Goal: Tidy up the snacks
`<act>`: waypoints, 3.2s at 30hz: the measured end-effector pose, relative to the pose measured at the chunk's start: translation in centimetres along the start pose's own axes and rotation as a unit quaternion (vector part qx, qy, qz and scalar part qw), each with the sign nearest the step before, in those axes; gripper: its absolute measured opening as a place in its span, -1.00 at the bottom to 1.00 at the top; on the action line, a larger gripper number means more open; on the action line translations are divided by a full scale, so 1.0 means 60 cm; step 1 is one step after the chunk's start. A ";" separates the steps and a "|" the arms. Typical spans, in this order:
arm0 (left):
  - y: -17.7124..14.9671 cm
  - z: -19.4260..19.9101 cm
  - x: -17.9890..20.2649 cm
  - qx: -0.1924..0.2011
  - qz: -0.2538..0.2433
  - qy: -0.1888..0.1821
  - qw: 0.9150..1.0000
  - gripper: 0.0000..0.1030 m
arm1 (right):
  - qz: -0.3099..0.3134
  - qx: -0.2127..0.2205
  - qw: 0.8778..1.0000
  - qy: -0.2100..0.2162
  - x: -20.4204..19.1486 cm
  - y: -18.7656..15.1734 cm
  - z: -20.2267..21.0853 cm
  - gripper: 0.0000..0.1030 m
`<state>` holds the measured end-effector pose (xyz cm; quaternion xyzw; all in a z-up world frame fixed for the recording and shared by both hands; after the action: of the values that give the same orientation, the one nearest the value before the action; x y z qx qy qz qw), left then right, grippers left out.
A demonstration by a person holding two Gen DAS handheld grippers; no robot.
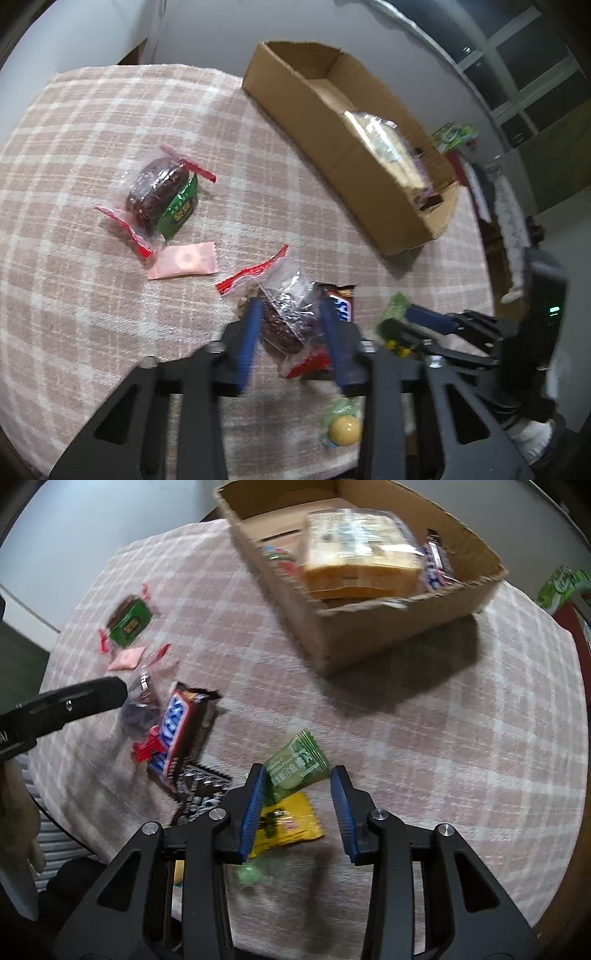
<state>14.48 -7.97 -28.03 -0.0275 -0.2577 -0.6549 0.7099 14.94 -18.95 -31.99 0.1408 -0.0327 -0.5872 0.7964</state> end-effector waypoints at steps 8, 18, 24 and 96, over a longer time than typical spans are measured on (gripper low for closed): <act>0.000 -0.011 -0.019 0.002 -0.010 0.053 0.999 -0.04 | -0.026 -0.001 0.999 0.024 0.030 0.005 0.003 -0.28; 0.005 -0.021 -0.029 0.001 -0.010 0.059 0.998 0.05 | -0.037 -0.008 0.999 0.018 -0.001 0.013 -0.006 -0.19; 0.002 -0.031 -0.011 0.000 -0.037 0.052 0.998 -0.17 | 0.014 -0.002 1.000 -0.022 -0.025 0.017 -0.013 -0.39; 0.300 -0.010 0.087 0.081 -0.080 0.008 0.993 -0.07 | -0.031 0.109 0.993 -0.009 0.116 0.272 0.108 -0.30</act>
<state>31.70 -10.48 -21.08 0.0561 -0.3061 -0.6867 0.6570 30.81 -22.34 -22.27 0.2229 -0.0994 -0.6060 0.7571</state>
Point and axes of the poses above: each gripper's, at about its wrist camera, not at the fingertips, and z roughly against the way its jaws point, x to its right, y to its top, the point moved 10 cm from there along -z, roughly the way its jaws point
